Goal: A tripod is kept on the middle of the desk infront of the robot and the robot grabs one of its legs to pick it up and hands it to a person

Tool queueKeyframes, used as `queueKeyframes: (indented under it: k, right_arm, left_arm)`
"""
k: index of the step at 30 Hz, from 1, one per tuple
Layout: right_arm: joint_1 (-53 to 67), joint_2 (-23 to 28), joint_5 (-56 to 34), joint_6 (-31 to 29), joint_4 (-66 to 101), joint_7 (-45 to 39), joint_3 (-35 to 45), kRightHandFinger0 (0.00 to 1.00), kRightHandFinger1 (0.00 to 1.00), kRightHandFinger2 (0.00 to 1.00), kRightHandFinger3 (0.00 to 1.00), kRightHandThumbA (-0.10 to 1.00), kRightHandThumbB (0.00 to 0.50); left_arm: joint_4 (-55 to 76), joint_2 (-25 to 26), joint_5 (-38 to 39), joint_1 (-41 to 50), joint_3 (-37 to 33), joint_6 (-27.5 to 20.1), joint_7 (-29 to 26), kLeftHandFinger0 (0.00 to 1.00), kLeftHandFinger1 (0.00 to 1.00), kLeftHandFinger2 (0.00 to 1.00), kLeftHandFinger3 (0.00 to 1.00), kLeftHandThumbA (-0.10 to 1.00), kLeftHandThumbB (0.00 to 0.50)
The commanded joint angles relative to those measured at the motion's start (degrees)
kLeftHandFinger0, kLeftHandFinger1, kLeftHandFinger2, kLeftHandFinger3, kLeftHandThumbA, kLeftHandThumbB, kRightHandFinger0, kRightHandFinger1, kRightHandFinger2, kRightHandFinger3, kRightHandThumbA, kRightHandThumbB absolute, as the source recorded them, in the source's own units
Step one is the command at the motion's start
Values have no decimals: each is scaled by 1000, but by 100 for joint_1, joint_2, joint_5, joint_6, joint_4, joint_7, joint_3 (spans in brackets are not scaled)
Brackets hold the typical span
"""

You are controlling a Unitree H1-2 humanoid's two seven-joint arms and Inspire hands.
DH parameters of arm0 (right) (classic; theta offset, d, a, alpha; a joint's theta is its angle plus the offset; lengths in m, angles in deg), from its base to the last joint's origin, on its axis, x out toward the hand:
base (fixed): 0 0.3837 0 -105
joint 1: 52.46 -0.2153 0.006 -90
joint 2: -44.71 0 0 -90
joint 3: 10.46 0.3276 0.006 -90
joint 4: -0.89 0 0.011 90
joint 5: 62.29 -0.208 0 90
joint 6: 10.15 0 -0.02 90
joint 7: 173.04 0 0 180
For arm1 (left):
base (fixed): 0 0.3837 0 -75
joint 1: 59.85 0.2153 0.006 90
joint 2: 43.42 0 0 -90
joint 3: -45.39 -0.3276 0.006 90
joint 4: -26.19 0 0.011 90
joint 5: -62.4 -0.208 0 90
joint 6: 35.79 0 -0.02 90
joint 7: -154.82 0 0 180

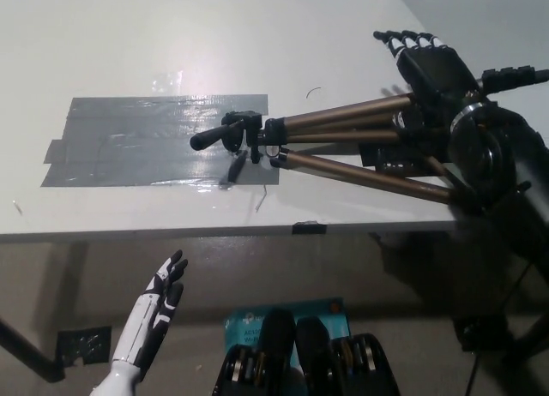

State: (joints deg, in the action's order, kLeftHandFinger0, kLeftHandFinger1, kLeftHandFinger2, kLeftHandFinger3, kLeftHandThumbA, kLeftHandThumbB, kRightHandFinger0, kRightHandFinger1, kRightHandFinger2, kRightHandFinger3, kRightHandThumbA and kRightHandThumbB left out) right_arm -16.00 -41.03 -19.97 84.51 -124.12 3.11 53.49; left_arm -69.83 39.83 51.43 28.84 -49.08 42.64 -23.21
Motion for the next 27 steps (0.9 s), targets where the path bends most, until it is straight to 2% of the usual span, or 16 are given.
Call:
queueKeyframes:
  k: [1, 2, 3, 4, 6, 9, 12, 13, 15, 17, 18, 20, 24, 27]
  right_arm:
    - [-326, -214, 932, -1326, -423, 4292, 43, 2, 116, 488, 543, -100, 244]
    - [-289, -212, 990, -1428, -372, 4487, 10, 0, 238, 673, 758, -100, 197]
    - [-256, -236, 985, -1492, -283, 4548, 18, 8, 345, 763, 857, -100, 196]
    - [-262, -234, 983, -1489, -252, 4540, 24, 14, 430, 792, 938, -100, 207]
    - [-295, -244, 918, -1620, -252, 4540, 70, 1, 401, 803, 818, -100, 235]
    - [-302, -240, 947, -1649, -194, 4577, 61, 0, 362, 774, 745, -100, 244]
    - [-219, -264, 975, -1622, -74, 4575, 65, 0, 394, 780, 791, -100, 204]
    - [-220, -262, 981, -1605, -40, 4576, 72, 0, 401, 780, 809, -100, 199]
    - [-293, -277, 994, -1617, -59, 4635, 82, 0, 397, 775, 821, -100, 189]
    - [-309, -315, 937, -1753, -17, 4687, 129, 0, 365, 751, 832, -100, 199]
    - [-308, -324, 965, -1756, 4, 4733, 115, 0, 356, 746, 833, -100, 212]
    - [-308, -336, 1013, -1729, 30, 4783, 89, 0, 328, 729, 829, -100, 208]
    - [-317, -319, 1037, -1738, 142, 4745, 108, 0, 319, 740, 824, -100, 209]
    - [-347, -343, 1023, -1803, 206, 4725, 132, 0, 314, 743, 831, -100, 216]
  left_arm:
    - [226, 56, -103, -45, -46, -57, 20, 1000, 1000, 1000, 1000, 1000, 107]
    - [240, 53, -129, -6, -51, -58, 7, 1000, 1000, 1000, 1000, 1000, 102]
    - [249, 61, -174, 1, -63, -57, 0, 1000, 1000, 1000, 1000, 1000, 90]
    - [233, 61, -185, -39, -72, -60, 4, 1000, 1000, 1000, 1000, 1000, 82]
    - [183, 50, -179, -123, -80, -92, 6, 1000, 1000, 1000, 1000, 1000, 88]
    - [171, 21, -130, -127, -57, -96, -9, 1000, 1000, 1000, 1000, 1000, 84]
    - [240, 37, -161, -22, -76, -59, 9, 1000, 1000, 1000, 1000, 1000, 79]
    - [233, 36, -144, -21, -81, -65, 23, 1000, 1000, 1000, 1000, 1000, 64]
    - [205, 38, -140, -69, -73, -43, 23, 1000, 1000, 1000, 1000, 1000, 64]
    - [160, 20, -88, -19, -54, -113, 3, 1000, 1000, 1000, 1000, 1000, 78]
    - [139, 20, -56, 19, -52, -147, 11, 1000, 1000, 1000, 1000, 1000, 78]
    - [115, 33, -30, 74, -62, -200, 32, 1000, 1000, 1000, 1000, 1000, 67]
    - [111, 25, 37, 143, -77, -127, 92, 1000, 1000, 1000, 1000, 1000, 99]
    - [130, 34, 118, 193, -42, -112, 110, 1000, 1000, 1000, 1000, 1000, 102]
